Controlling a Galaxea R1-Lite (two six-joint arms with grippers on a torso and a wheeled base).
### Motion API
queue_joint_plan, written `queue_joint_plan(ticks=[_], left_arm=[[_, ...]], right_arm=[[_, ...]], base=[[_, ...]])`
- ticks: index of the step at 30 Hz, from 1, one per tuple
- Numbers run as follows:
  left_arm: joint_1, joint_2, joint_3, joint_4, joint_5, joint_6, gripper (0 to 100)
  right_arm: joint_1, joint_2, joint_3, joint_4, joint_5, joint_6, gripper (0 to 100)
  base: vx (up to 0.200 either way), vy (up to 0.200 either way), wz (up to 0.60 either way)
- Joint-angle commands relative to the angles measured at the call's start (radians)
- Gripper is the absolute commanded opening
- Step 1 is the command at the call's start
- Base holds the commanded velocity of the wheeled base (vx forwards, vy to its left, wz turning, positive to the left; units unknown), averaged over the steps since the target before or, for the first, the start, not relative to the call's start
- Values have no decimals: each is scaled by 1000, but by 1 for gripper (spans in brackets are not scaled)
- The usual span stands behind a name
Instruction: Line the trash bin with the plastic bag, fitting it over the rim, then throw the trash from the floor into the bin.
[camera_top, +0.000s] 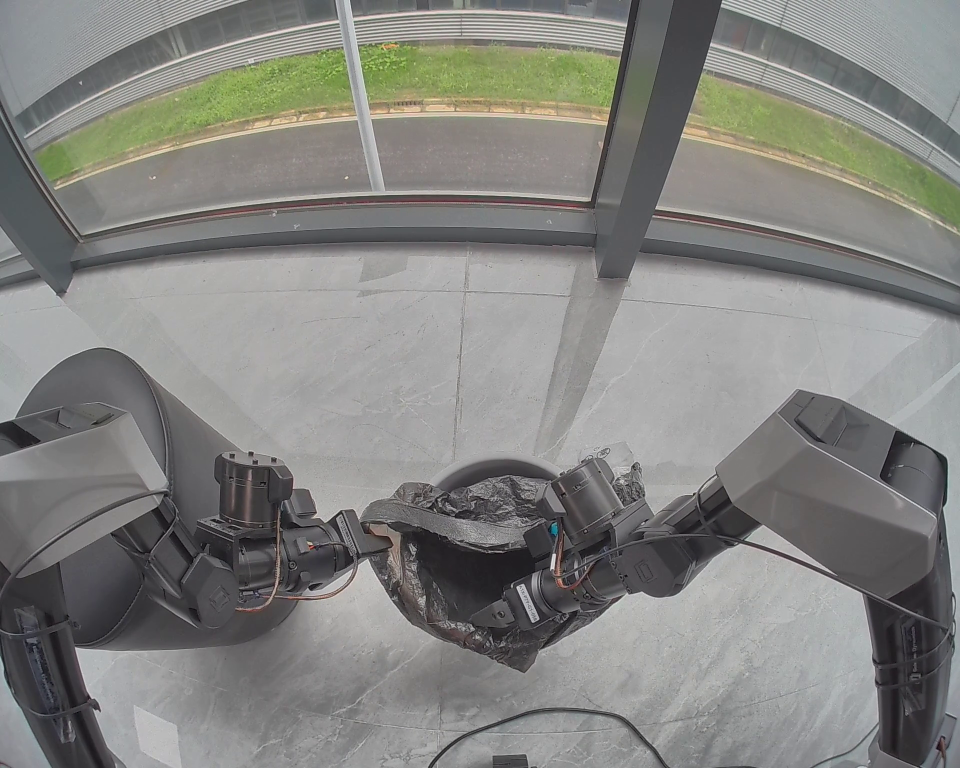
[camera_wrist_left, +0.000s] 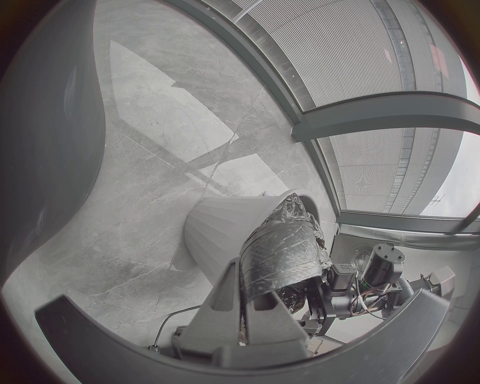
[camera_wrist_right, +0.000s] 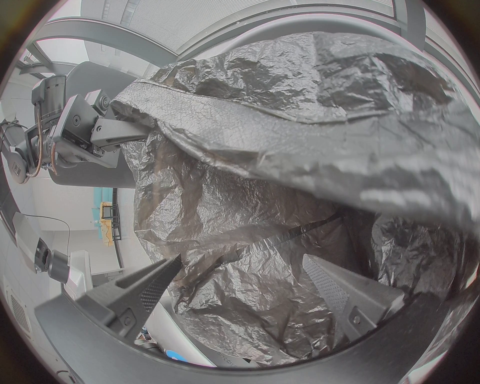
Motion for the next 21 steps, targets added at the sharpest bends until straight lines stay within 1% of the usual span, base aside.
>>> queue_joint_plan(ticks=[1,5,9,12,17,21], left_arm=[[0,-3,1,0,-2,0,0],[-7,-6,1,0,-4,0,0],[-10,-11,-1,-2,-7,-4,0],[-17,-21,-2,-2,-7,-4,0],[-33,-60,13,0,-7,-8,0],[-33,-75,21,0,-7,-8,0]], right_arm=[[0,-9,-4,-2,0,1,100],[0,-17,-20,-7,-13,12,100],[8,-72,-23,-10,-77,16,100],[22,-129,-21,-9,-102,16,100],[60,-241,5,8,-109,19,100],[86,-295,26,22,-119,44,100]], base=[[0,0,0],[0,0,0],[0,0,0],[0,0,0],[0,0,0],[0,0,0]])
